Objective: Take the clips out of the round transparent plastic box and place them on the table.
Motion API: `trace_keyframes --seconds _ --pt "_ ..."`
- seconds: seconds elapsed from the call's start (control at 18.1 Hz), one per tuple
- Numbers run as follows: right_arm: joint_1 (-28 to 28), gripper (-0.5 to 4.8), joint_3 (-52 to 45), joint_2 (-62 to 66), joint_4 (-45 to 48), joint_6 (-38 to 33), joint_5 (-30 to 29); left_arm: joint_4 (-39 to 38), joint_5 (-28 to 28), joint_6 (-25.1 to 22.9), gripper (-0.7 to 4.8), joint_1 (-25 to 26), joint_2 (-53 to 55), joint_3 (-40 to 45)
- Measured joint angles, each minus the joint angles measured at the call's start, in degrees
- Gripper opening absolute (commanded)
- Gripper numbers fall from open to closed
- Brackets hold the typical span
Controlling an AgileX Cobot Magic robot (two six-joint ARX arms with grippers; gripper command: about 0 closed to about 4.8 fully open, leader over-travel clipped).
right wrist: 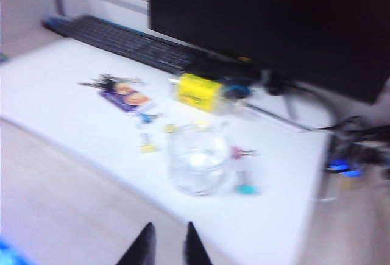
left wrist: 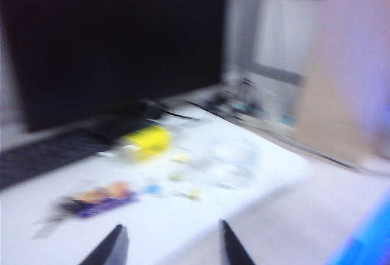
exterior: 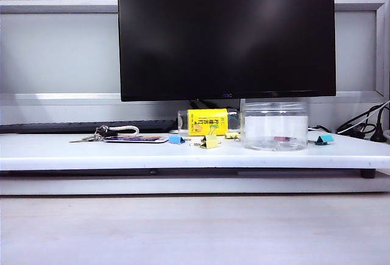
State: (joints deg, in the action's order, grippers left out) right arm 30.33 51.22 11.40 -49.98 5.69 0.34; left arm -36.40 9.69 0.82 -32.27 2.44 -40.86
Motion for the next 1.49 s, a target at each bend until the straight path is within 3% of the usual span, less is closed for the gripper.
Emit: trace_keyframes --seconds 0.44,0.5,0.55,0.61,0.66,0.83,1.16,1.49 --pt "0.0 0.66 -14.2 -10.2 0.2 -2.6 -0.5 0.7 0.1 1.9 2.04 0.0 0.0 2.1" --pt "0.0 0.3 -14.8 -10.3 2.8 -3.4 -0.5 2.4 0.4 1.9 1.73 0.0 0.0 2.2" --pt "0.0 -0.03 -15.3 -10.4 5.6 -3.8 -0.3 4.2 0.9 0.9 0.88 0.0 0.0 2.6" --pt "0.0 -0.01 -16.0 -10.4 8.2 -4.2 -0.3 5.5 1.7 -1.6 0.1 0.0 0.0 3.3" --pt "0.0 -0.01 -16.9 -10.4 10.5 -4.1 -0.2 6.3 3.3 -4.2 -0.06 0.0 0.0 4.3" --pt "0.0 -0.01 -21.0 -10.4 17.9 -4.2 -0.2 13.3 9.4 -7.4 -0.06 0.0 0.0 10.2" --pt "0.0 -0.01 -34.0 -10.4 30.7 -4.2 -4.2 31.5 9.1 -7.7 -0.06 0.0 0.0 26.1" --pt "0.0 -0.01 -40.4 -10.4 32.5 -7.0 -6.5 31.4 3.3 -7.5 -0.06 0.0 0.0 33.1"
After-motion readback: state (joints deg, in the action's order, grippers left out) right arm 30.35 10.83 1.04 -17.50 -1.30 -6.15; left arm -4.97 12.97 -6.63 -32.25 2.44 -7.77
